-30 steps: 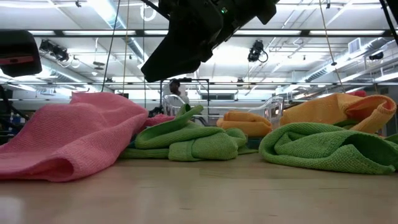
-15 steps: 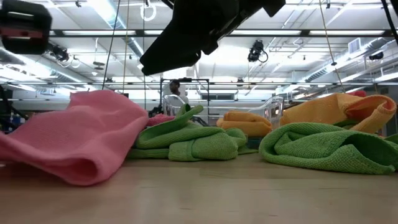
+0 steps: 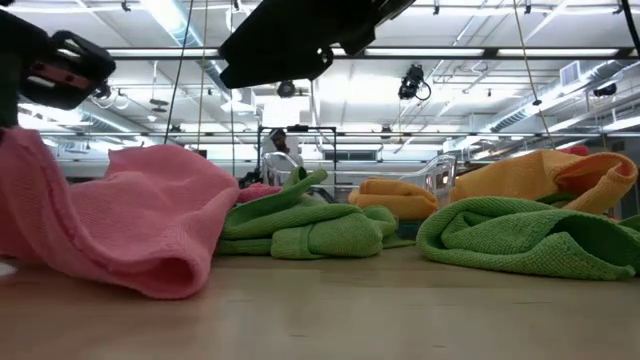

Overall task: Fold microfiber towels
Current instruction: Fold the bottom pink microfiber cloth

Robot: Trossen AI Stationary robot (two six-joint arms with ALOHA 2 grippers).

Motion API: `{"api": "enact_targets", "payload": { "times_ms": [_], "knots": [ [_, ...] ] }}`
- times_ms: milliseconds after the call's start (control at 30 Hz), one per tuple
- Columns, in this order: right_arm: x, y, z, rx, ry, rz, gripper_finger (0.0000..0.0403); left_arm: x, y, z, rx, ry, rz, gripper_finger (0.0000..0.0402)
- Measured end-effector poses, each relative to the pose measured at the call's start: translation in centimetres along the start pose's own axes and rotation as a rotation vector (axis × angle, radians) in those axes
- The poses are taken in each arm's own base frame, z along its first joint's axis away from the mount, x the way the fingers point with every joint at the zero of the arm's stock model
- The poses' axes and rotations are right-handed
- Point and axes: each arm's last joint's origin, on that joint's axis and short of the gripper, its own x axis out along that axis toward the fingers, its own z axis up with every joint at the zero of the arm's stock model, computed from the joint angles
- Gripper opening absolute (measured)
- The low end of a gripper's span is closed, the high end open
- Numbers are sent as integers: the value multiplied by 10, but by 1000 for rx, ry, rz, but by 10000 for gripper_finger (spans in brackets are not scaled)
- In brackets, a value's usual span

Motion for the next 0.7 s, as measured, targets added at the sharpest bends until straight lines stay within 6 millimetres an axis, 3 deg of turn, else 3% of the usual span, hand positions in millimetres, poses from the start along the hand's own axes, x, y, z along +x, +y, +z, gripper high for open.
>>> {"api": "enact_targets", "payload": {
  "times_ms": [167, 700],
  "knots": [
    [0, 1, 1, 0, -6, -28, 235, 1, 2, 2, -91, -12, -1, 15],
    [9, 15, -9, 47, -90, -17, 235, -2, -5, 18, -156, -120, -67, 8]
  ]
}}
